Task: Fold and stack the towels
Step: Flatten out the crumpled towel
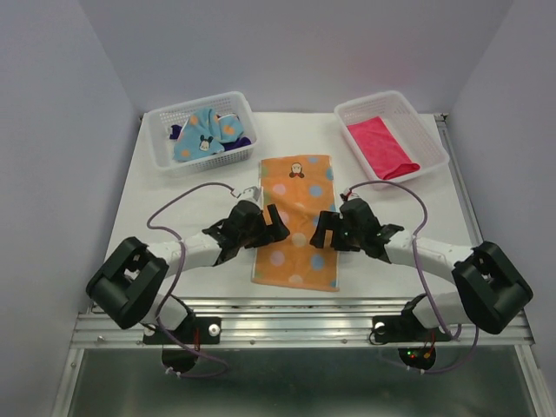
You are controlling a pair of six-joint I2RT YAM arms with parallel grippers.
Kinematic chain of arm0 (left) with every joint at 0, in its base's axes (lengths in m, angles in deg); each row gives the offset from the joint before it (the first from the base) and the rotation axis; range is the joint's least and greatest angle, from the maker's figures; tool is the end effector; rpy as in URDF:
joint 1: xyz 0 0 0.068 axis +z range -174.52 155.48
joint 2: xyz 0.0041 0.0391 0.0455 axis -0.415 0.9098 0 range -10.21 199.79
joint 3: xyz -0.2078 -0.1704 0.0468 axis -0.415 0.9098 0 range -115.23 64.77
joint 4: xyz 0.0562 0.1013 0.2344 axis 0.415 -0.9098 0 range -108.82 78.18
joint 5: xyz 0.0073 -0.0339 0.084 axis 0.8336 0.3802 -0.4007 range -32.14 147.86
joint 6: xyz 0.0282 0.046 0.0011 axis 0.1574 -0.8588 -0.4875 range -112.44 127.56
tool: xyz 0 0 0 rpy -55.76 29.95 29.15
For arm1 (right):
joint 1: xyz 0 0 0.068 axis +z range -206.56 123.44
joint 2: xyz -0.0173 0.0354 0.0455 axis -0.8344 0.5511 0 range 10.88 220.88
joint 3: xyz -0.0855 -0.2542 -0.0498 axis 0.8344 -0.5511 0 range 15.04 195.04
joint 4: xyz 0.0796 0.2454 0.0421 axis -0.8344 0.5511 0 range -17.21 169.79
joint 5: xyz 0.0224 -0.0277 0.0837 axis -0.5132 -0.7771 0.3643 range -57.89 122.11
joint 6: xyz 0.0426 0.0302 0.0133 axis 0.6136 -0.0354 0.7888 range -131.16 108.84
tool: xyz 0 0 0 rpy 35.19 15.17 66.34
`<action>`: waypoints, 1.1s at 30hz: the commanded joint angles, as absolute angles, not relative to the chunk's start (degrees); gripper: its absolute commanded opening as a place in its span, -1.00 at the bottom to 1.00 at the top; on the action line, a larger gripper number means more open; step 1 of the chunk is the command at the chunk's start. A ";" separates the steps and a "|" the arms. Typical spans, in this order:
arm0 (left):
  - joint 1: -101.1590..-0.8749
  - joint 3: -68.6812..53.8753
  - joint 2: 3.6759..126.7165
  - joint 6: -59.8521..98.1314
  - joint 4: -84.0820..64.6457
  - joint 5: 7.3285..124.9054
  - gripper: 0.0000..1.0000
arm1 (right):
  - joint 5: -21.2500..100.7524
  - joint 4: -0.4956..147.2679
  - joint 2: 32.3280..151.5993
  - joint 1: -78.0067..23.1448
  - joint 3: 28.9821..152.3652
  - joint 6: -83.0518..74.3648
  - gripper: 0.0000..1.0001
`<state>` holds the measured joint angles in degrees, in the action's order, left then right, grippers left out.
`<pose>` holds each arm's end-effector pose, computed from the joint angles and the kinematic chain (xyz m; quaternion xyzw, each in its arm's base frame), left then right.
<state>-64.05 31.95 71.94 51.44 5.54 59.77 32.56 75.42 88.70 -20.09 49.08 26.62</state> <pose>0.2168 -0.1804 0.1702 -0.0251 0.8740 -0.3336 0.3523 0.2075 0.1538 0.1661 0.0092 0.9285 0.2270 0.2938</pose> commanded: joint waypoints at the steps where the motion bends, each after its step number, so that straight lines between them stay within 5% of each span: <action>1: -66.70 35.14 61.71 51.85 0.34 61.02 0.97 | 31.84 80.43 83.05 -19.82 50.55 27.60 1.00; 9: -69.16 38.93 43.06 64.68 -30.23 50.48 0.97 | 34.48 95.28 73.47 -14.82 46.60 31.55 1.00; 18: -70.75 40.25 47.70 64.43 -33.00 57.50 0.98 | 29.65 102.41 72.76 -11.91 46.24 32.52 1.00; 21: -71.89 39.98 50.34 64.34 -32.65 57.59 0.85 | 30.26 101.10 73.28 -11.91 45.63 32.70 1.00; 27: -73.29 38.22 53.42 63.72 -32.21 57.59 0.24 | 30.09 100.91 74.51 -11.82 45.62 32.52 1.00; 33: -74.26 36.91 55.35 64.07 -35.29 57.59 0.08 | 29.12 102.06 74.17 -11.91 46.50 31.65 1.00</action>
<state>-73.62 37.59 53.73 64.29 -30.24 58.06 30.88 101.11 74.67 -12.11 46.07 32.09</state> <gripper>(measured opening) 0.552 0.999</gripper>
